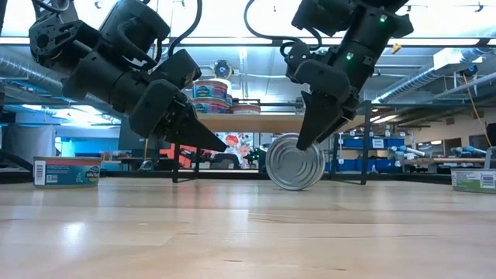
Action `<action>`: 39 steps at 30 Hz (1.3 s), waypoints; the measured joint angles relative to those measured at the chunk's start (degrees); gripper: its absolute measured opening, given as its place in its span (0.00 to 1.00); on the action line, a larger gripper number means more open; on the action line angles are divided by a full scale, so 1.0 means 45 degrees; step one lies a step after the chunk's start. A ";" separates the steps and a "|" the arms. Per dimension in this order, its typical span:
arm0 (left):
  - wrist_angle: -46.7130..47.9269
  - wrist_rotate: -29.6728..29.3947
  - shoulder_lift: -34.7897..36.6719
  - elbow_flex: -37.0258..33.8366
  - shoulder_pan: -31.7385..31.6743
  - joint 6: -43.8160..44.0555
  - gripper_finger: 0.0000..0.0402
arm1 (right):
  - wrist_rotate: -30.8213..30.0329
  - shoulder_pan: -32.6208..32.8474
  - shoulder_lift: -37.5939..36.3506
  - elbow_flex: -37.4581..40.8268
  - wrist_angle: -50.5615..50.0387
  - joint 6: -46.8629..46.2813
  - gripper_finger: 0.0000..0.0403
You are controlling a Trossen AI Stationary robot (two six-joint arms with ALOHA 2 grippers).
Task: Stack canned seafood by type on shelf
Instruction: Put the green tuna can on the shelf
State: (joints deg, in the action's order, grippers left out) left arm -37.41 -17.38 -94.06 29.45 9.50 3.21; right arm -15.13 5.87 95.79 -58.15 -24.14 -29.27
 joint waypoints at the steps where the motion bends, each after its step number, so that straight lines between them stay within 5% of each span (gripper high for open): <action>1: 0.0004 0.0001 0.0000 -0.0001 0.0000 -0.0001 0.01 | 0.0022 0.0000 0.0000 0.0000 -0.0005 0.0009 0.38; 30: 0.0000 0.0004 -0.0005 0.0001 0.0000 0.0009 0.00 | -0.0120 0.0204 -0.0015 -0.0023 -0.0591 0.0499 0.39; 39: 0.0135 -0.0006 -0.0005 -0.0002 0.0000 -0.0094 0.01 | -0.0930 0.0589 0.0034 -0.1637 -0.2845 0.0885 0.39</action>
State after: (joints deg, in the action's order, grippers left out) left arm -36.80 -17.41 -94.08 29.44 9.50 2.78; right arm -19.32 8.52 95.94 -65.52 -36.94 -25.29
